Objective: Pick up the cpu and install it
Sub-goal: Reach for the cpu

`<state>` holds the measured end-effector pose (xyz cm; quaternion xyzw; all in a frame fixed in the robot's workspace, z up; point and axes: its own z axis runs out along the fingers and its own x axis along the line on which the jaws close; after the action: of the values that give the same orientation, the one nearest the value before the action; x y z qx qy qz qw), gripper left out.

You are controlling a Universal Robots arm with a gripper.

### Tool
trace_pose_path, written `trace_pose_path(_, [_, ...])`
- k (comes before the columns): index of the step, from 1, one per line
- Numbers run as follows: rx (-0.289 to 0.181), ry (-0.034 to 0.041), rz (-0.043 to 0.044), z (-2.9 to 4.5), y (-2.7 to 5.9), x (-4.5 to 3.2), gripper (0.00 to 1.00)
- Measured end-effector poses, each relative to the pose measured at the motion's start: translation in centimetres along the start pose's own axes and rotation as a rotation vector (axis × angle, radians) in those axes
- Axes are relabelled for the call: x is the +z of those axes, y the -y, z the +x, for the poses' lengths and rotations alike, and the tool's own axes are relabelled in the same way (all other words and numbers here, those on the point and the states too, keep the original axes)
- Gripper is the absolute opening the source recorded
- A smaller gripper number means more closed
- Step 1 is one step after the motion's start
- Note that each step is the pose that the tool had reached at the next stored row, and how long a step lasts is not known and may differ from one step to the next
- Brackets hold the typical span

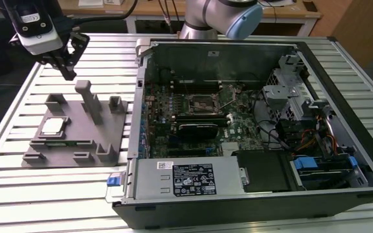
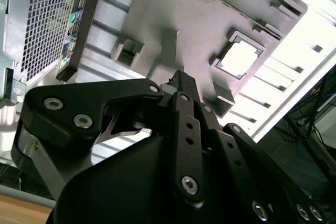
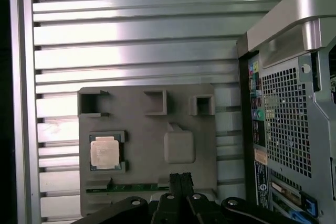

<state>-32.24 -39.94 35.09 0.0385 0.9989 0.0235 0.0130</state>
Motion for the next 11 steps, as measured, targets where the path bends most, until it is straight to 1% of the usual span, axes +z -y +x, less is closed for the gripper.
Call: trace_pose_path(11, [0.000, 0.0000, 0.0005, 0.91, 0.10, 0.70, 0.11])
